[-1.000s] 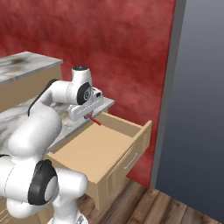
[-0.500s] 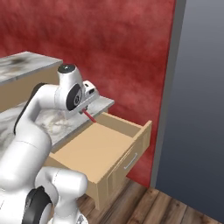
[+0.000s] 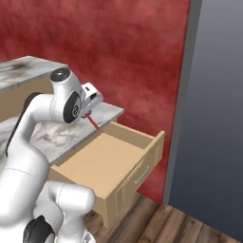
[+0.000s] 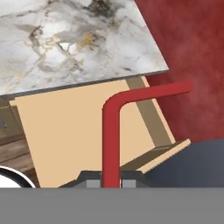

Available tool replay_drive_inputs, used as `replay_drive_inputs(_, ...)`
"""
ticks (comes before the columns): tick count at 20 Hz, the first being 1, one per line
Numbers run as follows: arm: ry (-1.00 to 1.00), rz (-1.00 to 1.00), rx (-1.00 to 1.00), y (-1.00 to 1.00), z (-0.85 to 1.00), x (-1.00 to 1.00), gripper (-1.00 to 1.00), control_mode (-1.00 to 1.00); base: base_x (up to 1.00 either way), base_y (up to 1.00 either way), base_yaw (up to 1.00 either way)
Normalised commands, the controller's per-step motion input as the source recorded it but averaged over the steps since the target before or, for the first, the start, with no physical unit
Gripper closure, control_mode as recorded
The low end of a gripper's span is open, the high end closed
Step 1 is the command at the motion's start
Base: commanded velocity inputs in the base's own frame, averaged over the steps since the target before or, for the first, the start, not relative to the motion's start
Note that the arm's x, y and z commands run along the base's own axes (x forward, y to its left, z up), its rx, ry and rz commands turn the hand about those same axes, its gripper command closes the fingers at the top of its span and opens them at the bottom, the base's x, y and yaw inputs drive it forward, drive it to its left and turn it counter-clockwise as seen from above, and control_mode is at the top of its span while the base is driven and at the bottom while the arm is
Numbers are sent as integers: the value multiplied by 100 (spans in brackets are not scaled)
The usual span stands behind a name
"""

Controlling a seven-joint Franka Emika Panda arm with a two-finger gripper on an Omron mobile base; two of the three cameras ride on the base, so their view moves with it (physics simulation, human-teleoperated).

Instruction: Take a straw from the drawer in front and place it inside the glass cup on the dining counter.

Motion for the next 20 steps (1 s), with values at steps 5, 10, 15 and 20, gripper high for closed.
replay_drive_inputs(5, -7, 0, 0, 0, 15, -7, 100, -100, 0, 0, 0)
replay_drive_inputs(10, -10, 0, 0, 0, 9, -11, 100, -100, 0, 0, 0)
replay_drive_inputs(15, -11, 0, 0, 0, 20, -23, 100, -100, 0, 0, 0)
replay_drive_inputs(20, -6, 0, 0, 0, 24, -33, 100, -100, 0, 0, 0)
